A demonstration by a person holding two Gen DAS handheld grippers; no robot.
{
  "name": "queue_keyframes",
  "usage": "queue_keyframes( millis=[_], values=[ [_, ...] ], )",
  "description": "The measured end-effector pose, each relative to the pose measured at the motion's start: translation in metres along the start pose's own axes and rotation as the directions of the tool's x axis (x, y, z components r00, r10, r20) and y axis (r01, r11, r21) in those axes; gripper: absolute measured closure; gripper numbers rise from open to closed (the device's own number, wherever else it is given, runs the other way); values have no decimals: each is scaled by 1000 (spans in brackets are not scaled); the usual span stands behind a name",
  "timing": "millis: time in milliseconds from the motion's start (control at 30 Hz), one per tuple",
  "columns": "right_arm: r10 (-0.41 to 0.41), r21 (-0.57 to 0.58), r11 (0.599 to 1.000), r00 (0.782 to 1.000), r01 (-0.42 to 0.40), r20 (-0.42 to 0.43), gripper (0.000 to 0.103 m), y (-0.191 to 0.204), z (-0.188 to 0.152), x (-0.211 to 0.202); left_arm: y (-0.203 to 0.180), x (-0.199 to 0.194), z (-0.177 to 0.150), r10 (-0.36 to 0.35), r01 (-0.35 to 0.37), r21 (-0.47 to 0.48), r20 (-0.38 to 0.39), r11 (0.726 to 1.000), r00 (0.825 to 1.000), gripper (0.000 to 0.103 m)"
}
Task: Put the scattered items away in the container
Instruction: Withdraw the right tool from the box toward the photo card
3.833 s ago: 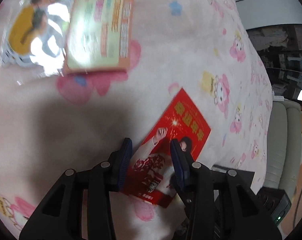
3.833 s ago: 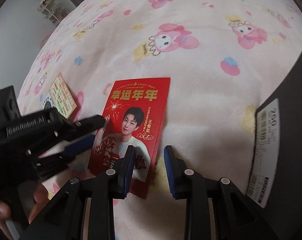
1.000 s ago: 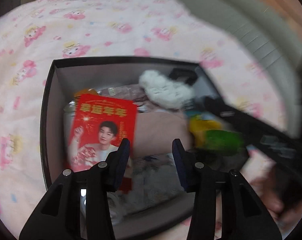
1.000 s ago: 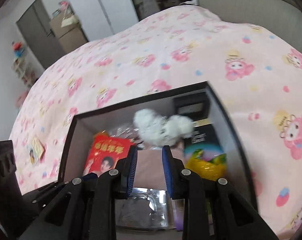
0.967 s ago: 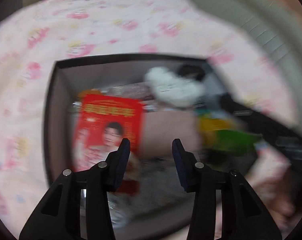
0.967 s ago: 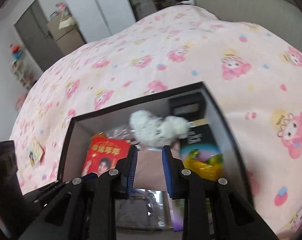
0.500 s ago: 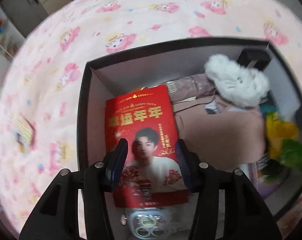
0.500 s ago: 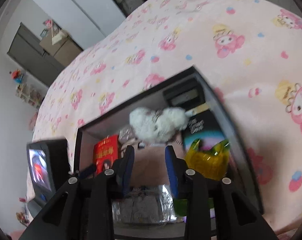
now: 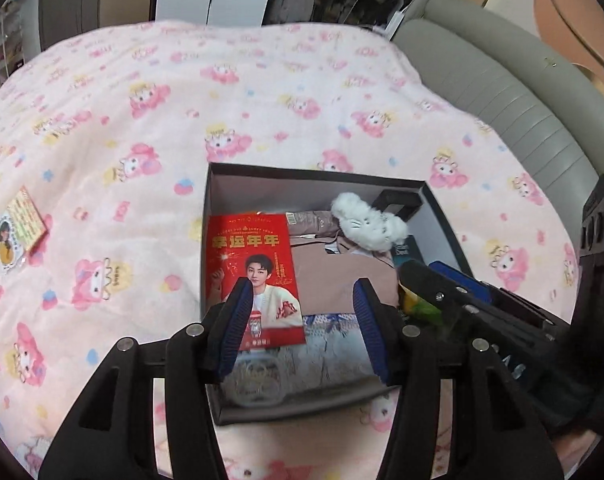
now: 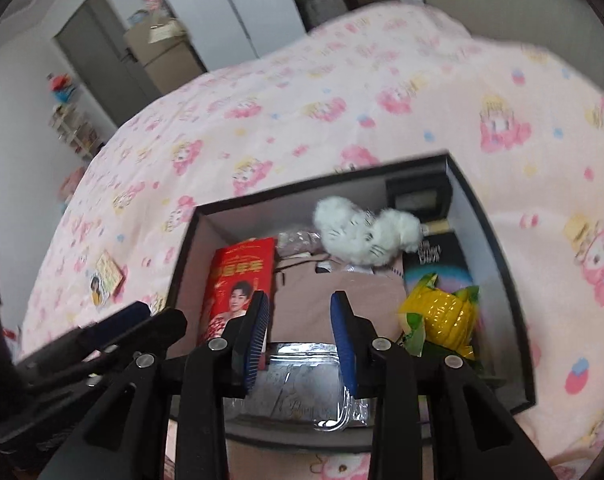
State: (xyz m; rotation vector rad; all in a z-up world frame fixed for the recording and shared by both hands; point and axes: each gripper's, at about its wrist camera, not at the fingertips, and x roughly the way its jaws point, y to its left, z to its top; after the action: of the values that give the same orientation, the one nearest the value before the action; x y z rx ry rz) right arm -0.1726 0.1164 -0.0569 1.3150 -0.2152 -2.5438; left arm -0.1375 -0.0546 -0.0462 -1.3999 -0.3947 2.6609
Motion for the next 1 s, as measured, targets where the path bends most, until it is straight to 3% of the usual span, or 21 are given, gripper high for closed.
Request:
queue_keyframes(
  millis=[200,300,467,633,867,1000],
  values=[
    [47,-54,997,999,-47,13,71,22,-21,-26,2,-34,-15,-15,15,-8,10,1000,1000,50],
    [43,-89,995,999,-42,14,71,35,-33,-33,6,-51,-26,11,-11,10,8,1000,1000,50],
    [109,-199,973,992,-120,-63,71,66,-51,-34,35,-67,-45,-39,37,-42,-52,998,998,50],
    [112,-312,942,992,-125,-60,71,107,-58,-41,61,-83,-62,-57,54,-93,-37,994,998,50],
    [183,-394,892,974,-223,-137,71,185,-57,-14,141,-114,-74,3,8,-224,48,975,999,50],
    [208,-436,849,948,-298,-242,71,245,-60,29,211,-115,-81,8,14,-353,60,935,998,50]
  ],
)
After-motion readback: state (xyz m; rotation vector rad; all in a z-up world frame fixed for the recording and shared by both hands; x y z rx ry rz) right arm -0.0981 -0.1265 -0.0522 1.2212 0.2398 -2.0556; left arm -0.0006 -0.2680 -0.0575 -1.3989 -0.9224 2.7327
